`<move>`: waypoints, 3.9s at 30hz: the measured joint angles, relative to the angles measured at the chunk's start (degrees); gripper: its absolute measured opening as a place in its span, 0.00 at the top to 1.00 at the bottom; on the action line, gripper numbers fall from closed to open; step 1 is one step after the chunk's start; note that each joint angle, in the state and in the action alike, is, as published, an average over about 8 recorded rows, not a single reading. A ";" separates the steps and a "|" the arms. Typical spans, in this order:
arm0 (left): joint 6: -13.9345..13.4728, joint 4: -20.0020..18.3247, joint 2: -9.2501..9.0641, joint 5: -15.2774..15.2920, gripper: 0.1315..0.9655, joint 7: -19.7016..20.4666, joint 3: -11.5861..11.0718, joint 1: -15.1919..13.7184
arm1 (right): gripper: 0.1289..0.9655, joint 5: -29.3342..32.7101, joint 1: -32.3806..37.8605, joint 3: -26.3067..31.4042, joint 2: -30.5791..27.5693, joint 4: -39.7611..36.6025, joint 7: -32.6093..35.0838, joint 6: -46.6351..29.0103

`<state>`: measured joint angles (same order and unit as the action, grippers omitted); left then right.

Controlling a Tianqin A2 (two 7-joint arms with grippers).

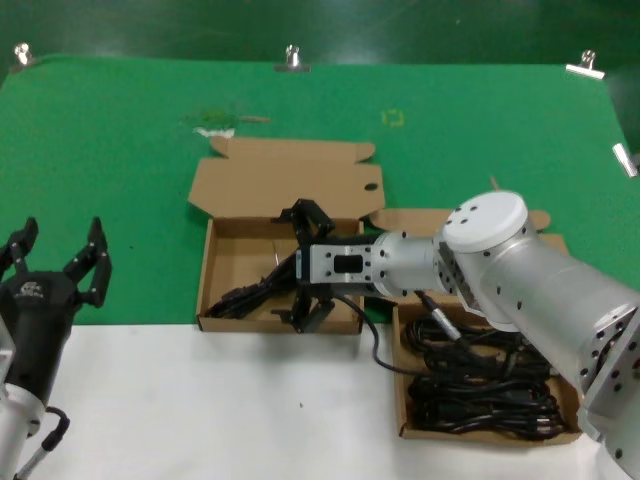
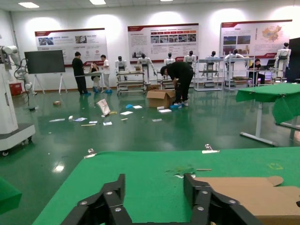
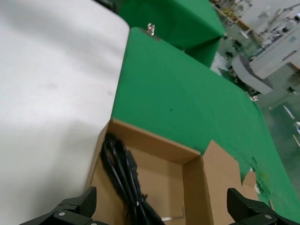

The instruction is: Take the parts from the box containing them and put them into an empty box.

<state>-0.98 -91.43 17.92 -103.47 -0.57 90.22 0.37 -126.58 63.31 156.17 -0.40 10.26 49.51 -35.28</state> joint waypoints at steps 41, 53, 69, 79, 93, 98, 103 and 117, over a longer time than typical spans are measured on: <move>0.53 -0.13 -0.39 0.18 0.00 0.31 0.78 -0.20 | 0.00 12.58 -34.02 -34.65 -9.02 43.74 -26.58 18.94; 0.69 -0.17 -0.51 0.24 0.00 0.40 1.02 -0.26 | 0.00 16.45 -44.42 -45.24 -11.77 57.12 -34.74 24.76; 0.90 -0.22 -0.67 0.31 0.00 0.52 1.33 -0.34 | 0.00 21.54 -58.19 -59.27 -15.43 74.80 -45.49 32.42; 0.95 -0.24 -0.71 0.33 0.00 0.55 1.40 -0.36 | 0.00 22.64 -61.12 -62.27 -16.20 78.60 -47.81 34.06; 0.95 -0.23 -0.71 0.33 0.00 0.55 1.40 -0.36 | 0.00 22.64 -61.13 -62.28 -16.21 78.62 -47.81 34.07; 0.95 -0.23 -0.71 0.33 0.00 0.55 1.40 -0.36 | 0.00 22.64 -61.13 -62.28 -16.21 78.62 -47.81 34.07; 0.95 -0.23 -0.71 0.33 0.00 0.55 1.40 -0.36 | 0.00 22.64 -61.13 -62.28 -16.21 78.62 -47.81 34.07; 0.95 -0.23 -0.71 0.32 0.00 0.55 1.40 -0.36 | 0.00 22.64 -61.13 -62.28 -16.21 78.62 -47.81 34.07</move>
<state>-0.03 -91.66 17.21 -103.14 -0.02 91.62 0.01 -103.94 2.18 93.89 -16.61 88.87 1.70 -1.21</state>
